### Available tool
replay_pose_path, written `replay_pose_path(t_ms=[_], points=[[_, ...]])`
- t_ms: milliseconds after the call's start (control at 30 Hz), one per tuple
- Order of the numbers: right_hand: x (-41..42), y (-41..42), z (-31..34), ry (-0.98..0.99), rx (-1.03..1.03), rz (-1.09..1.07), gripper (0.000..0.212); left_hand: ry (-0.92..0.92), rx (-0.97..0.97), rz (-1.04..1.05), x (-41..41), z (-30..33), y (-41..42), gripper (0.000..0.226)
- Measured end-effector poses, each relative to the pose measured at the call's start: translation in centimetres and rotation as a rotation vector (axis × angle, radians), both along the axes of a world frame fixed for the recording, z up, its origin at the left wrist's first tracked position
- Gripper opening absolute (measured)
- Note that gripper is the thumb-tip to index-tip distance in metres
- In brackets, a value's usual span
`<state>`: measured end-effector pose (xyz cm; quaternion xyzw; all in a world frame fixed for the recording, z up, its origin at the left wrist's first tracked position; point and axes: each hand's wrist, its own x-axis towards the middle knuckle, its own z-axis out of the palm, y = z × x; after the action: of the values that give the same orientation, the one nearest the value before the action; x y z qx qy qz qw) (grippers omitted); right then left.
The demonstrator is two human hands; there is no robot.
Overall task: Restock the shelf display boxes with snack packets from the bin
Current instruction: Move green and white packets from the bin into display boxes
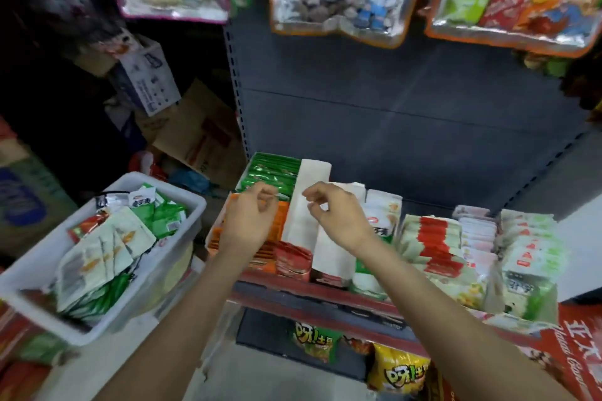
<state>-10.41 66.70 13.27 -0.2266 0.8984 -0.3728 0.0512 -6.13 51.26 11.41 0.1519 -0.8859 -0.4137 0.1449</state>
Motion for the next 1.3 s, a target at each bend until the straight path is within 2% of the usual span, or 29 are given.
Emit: replay_pose_path(t_ms=[100, 200, 333, 467, 600, 767, 833, 900, 1033, 1100, 1133, 1200, 1233, 1300], points=[[1.1, -8.1, -0.7, 0.040, 0.032, 0.072, 0.033, -0.010, 0.004, 0.177, 3.4, -0.6, -7.5, 0.013], [2.8, -17.1, -2.2, 0.035, 0.066, 0.182, 0.035, -0.072, 0.043, 0.296, 6.7, -1.9, -15.7, 0.022], [4.9, -28.1, -5.4, -0.129, 0.154, 0.290, 0.036, -0.229, -0.035, 0.357, 10.2, -4.5, -26.2, 0.024], [5.7, -35.9, -10.0, -0.360, 0.269, 0.261, 0.045, -0.465, -0.166, 0.193, 12.0, -9.2, -35.4, 0.033], [5.9, -39.8, -13.1, -0.529, 0.369, 0.210, 0.057, -0.705, -0.291, -0.144, 12.5, -12.9, -40.5, 0.050], [6.4, -43.0, -16.3, -0.645, 0.341, 0.180, 0.061, -0.729, -0.235, -0.331, 12.5, -16.6, -42.1, 0.085], [6.6, -44.1, -17.1, -0.590, 0.341, 0.094, 0.060, -0.742, -0.254, -0.346, 12.9, -17.8, -41.8, 0.099], [6.7, -44.9, -17.5, -0.597, 0.354, 0.004, 0.055, -0.697, -0.276, -0.310, 13.4, -18.7, -41.6, 0.103], [7.6, -45.6, -17.8, -0.624, 0.363, 0.026, 0.029, -0.587, -0.056, -0.269, 14.0, -18.5, -41.4, 0.099], [8.2, -45.7, -17.9, -0.639, 0.216, -0.016, 0.028, -0.542, 0.105, -0.272, 14.2, -17.5, -41.4, 0.092], [8.4, -45.8, -18.0, -0.653, 0.128, -0.042, 0.025, -0.521, 0.211, -0.265, 14.2, -17.0, -41.6, 0.082], [8.6, -45.6, -17.6, -0.640, -0.011, -0.052, 0.005, -0.471, 0.423, -0.186, 13.6, -16.3, -41.9, 0.051], [8.5, -45.5, -17.3, -0.627, -0.057, -0.047, 0.016, -0.425, 0.447, -0.107, 13.0, -16.0, -42.2, 0.042], [7.9, -45.4, -16.2, -0.636, -0.181, -0.073, 0.029, -0.336, 0.505, 0.079, 11.3, -15.4, -42.6, 0.040]])
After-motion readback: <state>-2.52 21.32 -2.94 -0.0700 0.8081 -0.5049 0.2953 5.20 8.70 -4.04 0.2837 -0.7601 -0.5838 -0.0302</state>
